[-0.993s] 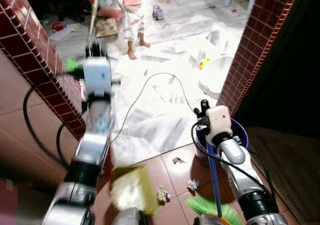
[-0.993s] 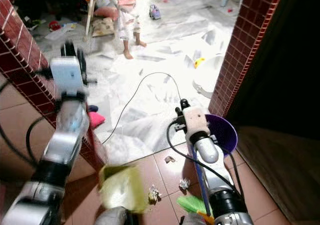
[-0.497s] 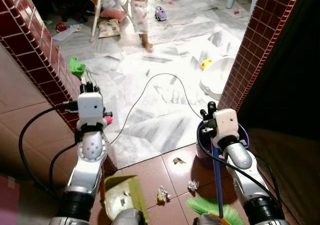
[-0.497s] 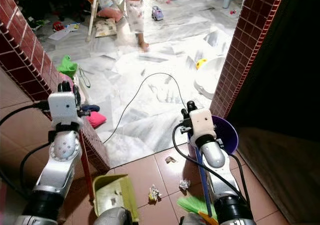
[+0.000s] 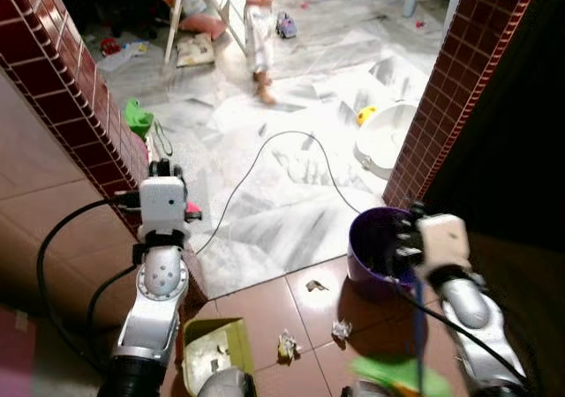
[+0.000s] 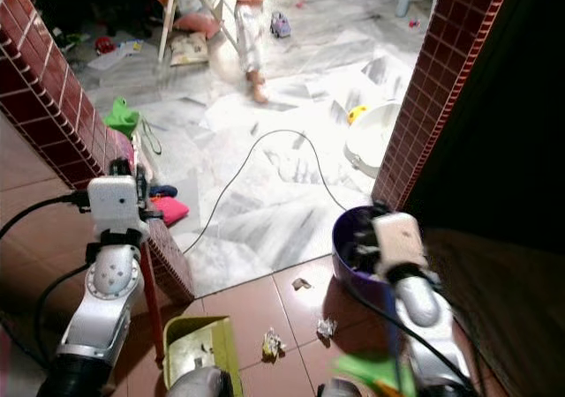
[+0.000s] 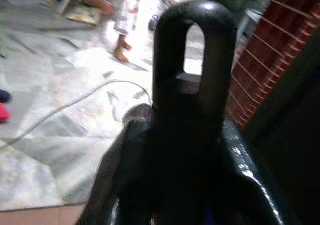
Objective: Sweep floor
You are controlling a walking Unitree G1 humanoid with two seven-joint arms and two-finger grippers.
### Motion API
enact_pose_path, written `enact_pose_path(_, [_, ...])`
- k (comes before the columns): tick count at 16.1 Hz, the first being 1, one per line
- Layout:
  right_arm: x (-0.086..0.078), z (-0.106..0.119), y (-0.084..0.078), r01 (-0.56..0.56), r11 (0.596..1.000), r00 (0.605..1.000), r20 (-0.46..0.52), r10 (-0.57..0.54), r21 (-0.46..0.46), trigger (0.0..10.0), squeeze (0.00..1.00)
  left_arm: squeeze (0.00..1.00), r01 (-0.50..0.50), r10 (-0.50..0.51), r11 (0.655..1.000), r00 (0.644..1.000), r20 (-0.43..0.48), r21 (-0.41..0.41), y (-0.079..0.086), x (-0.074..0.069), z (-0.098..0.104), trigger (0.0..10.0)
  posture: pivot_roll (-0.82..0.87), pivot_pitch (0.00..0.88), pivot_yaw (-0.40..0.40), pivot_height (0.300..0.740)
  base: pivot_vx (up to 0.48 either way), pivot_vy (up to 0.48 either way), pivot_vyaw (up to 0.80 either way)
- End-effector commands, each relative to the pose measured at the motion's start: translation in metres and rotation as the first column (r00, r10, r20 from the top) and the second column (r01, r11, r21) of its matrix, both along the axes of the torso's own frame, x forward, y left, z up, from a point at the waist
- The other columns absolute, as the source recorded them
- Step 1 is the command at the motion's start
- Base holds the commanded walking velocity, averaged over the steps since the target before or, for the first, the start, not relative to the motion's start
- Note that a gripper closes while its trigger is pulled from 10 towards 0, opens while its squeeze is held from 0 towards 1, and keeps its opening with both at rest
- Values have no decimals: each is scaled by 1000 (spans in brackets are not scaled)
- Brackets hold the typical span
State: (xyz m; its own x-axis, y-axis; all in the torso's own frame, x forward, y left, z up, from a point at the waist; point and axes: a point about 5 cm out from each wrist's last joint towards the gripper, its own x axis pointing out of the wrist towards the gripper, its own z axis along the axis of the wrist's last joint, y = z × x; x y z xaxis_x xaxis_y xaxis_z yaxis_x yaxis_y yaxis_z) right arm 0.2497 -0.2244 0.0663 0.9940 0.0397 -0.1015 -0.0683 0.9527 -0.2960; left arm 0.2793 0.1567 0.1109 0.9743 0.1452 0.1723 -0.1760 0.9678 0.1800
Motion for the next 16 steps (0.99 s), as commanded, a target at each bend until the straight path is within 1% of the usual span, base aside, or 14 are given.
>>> enact_pose_path(1, [-7, -8, -19, 119, 993, 991, -61, -119, -8, 10000, 0, 0, -1, 0, 1000, 999, 32, 28, 1, -1, 7, 10000, -126, 0, 77, 740, 0, 0, 0])
enact_pose_path(2, [-6, -7, -22, 152, 988, 987, -59, -151, 11, 10000, 0, 0, -9, 8, 1000, 1000, 26, 28, 1, -1, 6, 10000, -126, 0, 77, 740, 0, 0, 0])
enact_pose_path(3, [2, 0, -23, 202, 977, 979, -31, -200, 66, 10000, 0, 0, -20, 20, 999, 1000, 10, 30, 1, 0, 3, 10000, -136, 0, 88, 740, 0, 0, 0])
enact_pose_path(4, [13, 11, -20, 205, 976, 978, 23, -207, 73, 10000, 0, 0, -11, 10, 1000, 1000, 11, 22, -2, 1, 3, 10000, -138, 0, 91, 740, 0, 0, 0])
enact_pose_path(5, [19, 17, -18, 206, 974, 976, 46, -211, 92, 10000, 0, 0, -10, 10, 1000, 1000, 14, 22, -3, 2, 5, 10000, -139, 0, 91, 740, 0, 0, 0])
enact_pose_path(6, [34, 30, -10, 202, 969, 972, 92, -216, 139, 10000, 0, 0, -11, 11, 1000, 1000, 17, 19, -6, 4, 6, 10000, -139, 0, 92, 740, 0, 0, 0])
enact_pose_path(8, [46, 39, -2, 193, 967, 969, 122, -215, 168, 10000, 0, 0, -15, 15, 1000, 1000, 9, 21, -8, 5, 5, 10000, -136, 0, 88, 740, 0, 0, 0])
enact_pose_path(9, [57, 49, 7, 178, 965, 966, 150, -208, 190, 10000, 0, 0, -24, 24, 999, 1000, 9, 34, -11, 6, 5, 10000, -133, 0, 82, 740, 0, 0, 0])
enact_pose_path(10, [60, 52, 10, 175, 965, 965, 160, -208, 196, 10000, 0, 0, -26, 25, 999, 1000, 14, 43, -12, 7, 5, 10000, -132, 0, 81, 740, 0, 0, 0])
enact_pose_path(12, [72, 63, 24, 153, 966, 962, 193, -193, 207, 10000, 0, 0, -20, 20, 1000, 1000, -9, 7, -18, 10, 1, 10000, -128, 0, 72, 740, 0, 0, 0])
enact_pose_path(15, [76, 67, 28, 154, 967, 958, 207, -196, 205, 10000, 0, 0, -37, 37, 999, 999, -33, 3, -22, 13, -2, 10000, -133, 0, 73, 740, 0, 0, 0])
enact_pose_path(16, [79, 69, 31, 147, 966, 958, 215, -192, 211, 10000, 0, 0, -26, 26, 1000, 999, -26, 1, -24, 15, -2, 10000, -137, 0, 73, 740, 0, 0, 0])
